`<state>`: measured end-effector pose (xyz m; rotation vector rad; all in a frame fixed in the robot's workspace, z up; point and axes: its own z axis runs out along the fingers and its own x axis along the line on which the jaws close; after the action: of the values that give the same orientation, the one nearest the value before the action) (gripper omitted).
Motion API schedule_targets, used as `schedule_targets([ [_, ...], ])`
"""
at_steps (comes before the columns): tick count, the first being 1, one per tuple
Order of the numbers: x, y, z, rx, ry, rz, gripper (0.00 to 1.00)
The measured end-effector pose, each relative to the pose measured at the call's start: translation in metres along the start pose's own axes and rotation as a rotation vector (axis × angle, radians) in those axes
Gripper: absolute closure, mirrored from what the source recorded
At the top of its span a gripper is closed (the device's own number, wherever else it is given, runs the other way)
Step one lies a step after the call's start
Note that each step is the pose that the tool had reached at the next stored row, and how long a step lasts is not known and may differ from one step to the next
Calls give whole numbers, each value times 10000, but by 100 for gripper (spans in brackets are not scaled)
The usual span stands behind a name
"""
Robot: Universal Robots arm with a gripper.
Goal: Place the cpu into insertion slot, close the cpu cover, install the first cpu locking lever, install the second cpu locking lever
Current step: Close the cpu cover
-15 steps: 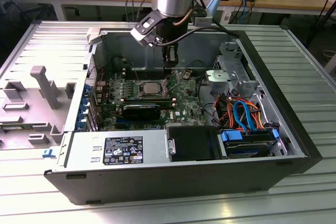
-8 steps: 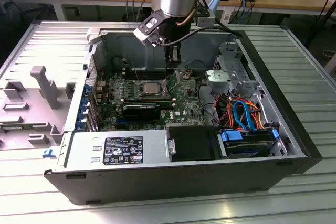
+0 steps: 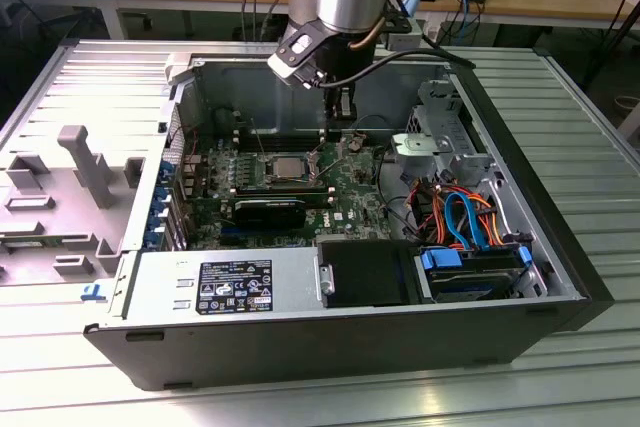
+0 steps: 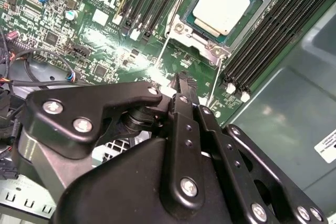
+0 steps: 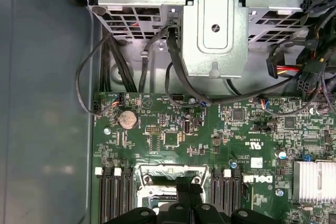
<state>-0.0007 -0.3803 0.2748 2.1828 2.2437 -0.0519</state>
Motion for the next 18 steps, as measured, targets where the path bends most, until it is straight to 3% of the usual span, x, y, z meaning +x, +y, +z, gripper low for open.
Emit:
schedule_targets([
  [2,-2,54,0,0,0,0,89],
  [14,-4,152,12,0,1,0,89],
  [16,-4,165,13,0,30,0,89],
  [18,-4,173,13,-3,107,-1,89],
])
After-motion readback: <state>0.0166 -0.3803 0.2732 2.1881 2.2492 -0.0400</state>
